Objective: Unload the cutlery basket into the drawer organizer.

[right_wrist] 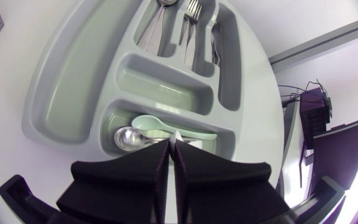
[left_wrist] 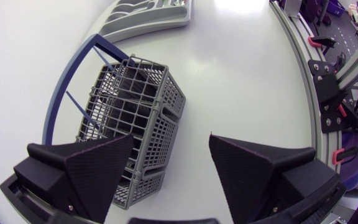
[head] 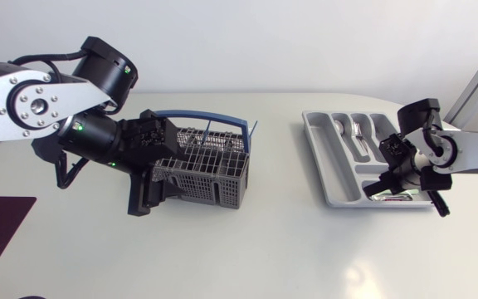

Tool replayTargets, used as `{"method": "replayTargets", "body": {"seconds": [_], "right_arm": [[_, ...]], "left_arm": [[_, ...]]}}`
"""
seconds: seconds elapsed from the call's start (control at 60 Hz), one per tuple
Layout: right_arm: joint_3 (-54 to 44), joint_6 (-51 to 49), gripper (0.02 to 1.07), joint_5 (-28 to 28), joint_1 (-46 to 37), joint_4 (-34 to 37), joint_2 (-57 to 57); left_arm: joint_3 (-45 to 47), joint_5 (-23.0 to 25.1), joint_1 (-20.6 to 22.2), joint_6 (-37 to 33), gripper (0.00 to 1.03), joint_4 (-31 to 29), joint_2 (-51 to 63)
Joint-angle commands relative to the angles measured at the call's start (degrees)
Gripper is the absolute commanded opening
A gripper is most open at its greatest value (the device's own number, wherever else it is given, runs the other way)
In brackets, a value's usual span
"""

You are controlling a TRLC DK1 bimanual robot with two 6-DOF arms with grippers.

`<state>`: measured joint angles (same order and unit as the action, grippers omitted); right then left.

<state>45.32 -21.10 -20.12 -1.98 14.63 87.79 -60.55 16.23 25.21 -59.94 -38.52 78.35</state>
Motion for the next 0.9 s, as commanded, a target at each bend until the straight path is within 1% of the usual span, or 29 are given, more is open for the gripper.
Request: {"method": "replayTargets", "body": {"seconds": [0.0, 0.067, 0.133, 0.167, 0.25, 0.283, 0.317, 0.35, 0.467, 0.533, 0.633, 0.7, 0.767, 0.783, 0.833, 0.883], "right_arm": [[-1.38, -0.52, 0.08, -0.80, 0.48, -1.54, 2.83], [-1.38, 0.18, 0.09, -1.06, 1.10, -1.98, 3.71], [-1.55, 0.62, 0.24, -1.06, 2.07, -2.15, 3.79], [-1.55, 0.80, 0.29, -1.15, 2.51, -2.24, 3.79], [-1.46, 1.50, 0.31, -1.15, 3.74, -2.06, 3.00], [-1.46, 1.59, 0.41, -1.15, 4.18, -1.98, 2.48], [-1.38, 1.77, 0.56, -1.59, 4.61, -1.98, 2.12], [-1.29, 1.77, 0.65, -1.85, 4.88, -1.71, 1.86], [-0.85, 1.85, 0.80, -2.03, 5.14, -1.19, 0.45], [-0.50, 1.85, 0.86, -1.94, 5.23, -0.22, -1.22], [0.12, 1.68, 0.86, -1.15, 6.37, 0.92, -6.67], [0.29, 1.68, 0.86, 0.96, 8.48, 1.71, -10.71], [0.29, 2.56, 0.85, 5.18, 11.65, 3.12, -13.96], [0.38, 2.91, 0.82, 5.97, 12.26, 3.38, -14.49], [0.91, 4.93, 0.69, 8.69, 14.55, 4.53, -15.19], [1.26, 6.60, 0.52, 12.56, 16.92, 4.61, -15.63]], "left_arm": [[1.84, 0.47, -0.51, 0.70, 0.90, -0.68, -1.00], [2.11, 0.47, -0.60, 0.62, 0.90, -0.76, -1.35], [2.37, 0.56, -0.78, 0.44, 0.90, -0.76, -1.62], [2.46, 0.65, -0.87, 0.44, 0.90, -0.76, -1.62], [2.46, 0.65, -1.13, 0.26, 0.90, -0.76, -1.79], [2.46, 0.73, -1.22, 0.18, 0.90, -0.85, -1.88], [2.46, 0.82, -1.31, 0.18, 0.90, -0.85, -1.88], [2.37, 0.82, -1.31, 0.18, 0.90, -0.85, -1.97], [2.46, 1.26, -2.10, -0.17, 0.90, -0.94, -2.06], [2.37, 1.44, -2.62, -0.35, 0.90, -1.03, -2.32], [2.28, 1.96, -4.03, -0.79, 0.90, -1.12, -2.58], [2.20, 2.76, -5.52, -0.79, 0.90, -1.03, -2.58], [2.11, 3.37, -6.93, -0.53, 0.90, -0.85, -2.50], [2.11, 3.46, -7.19, -0.44, 0.90, -0.76, -2.50], [2.11, 3.81, -8.25, -0.17, 0.90, -0.41, -2.41], [2.11, 4.69, -9.92, 0.97, 0.90, 0.91, -2.23]]}}
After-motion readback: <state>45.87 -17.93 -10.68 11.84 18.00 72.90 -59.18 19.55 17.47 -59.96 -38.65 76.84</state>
